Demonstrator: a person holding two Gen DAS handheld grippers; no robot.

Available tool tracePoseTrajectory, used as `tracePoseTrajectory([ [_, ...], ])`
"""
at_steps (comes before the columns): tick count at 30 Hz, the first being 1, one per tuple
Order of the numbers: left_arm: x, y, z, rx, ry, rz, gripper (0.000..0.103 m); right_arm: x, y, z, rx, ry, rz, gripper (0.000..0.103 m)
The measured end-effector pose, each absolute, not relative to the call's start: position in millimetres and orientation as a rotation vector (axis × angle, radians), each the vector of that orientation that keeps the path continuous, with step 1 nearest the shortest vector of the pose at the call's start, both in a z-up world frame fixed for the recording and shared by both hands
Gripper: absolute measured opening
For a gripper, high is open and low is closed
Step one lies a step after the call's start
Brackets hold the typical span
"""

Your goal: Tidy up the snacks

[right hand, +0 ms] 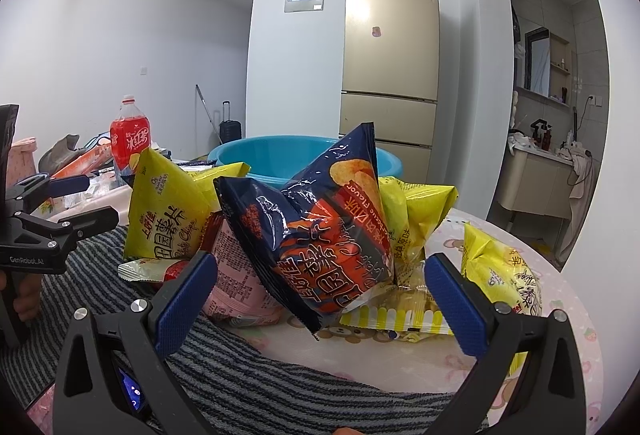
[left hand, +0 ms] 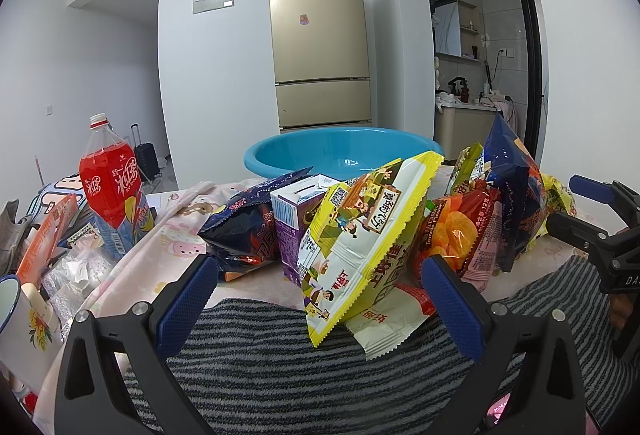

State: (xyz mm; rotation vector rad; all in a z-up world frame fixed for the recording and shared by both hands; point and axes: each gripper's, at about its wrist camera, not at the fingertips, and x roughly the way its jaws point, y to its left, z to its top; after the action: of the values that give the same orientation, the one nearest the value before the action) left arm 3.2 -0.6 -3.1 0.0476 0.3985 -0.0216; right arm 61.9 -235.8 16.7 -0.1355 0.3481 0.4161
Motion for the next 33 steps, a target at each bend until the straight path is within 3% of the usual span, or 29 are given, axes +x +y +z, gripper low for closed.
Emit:
tracePoseTrajectory([
  [33, -1, 0, 13, 0.066, 0.428, -0.074, 0.103, 62, -239, 16, -0.137, 0.365, 0.420, 0.103],
])
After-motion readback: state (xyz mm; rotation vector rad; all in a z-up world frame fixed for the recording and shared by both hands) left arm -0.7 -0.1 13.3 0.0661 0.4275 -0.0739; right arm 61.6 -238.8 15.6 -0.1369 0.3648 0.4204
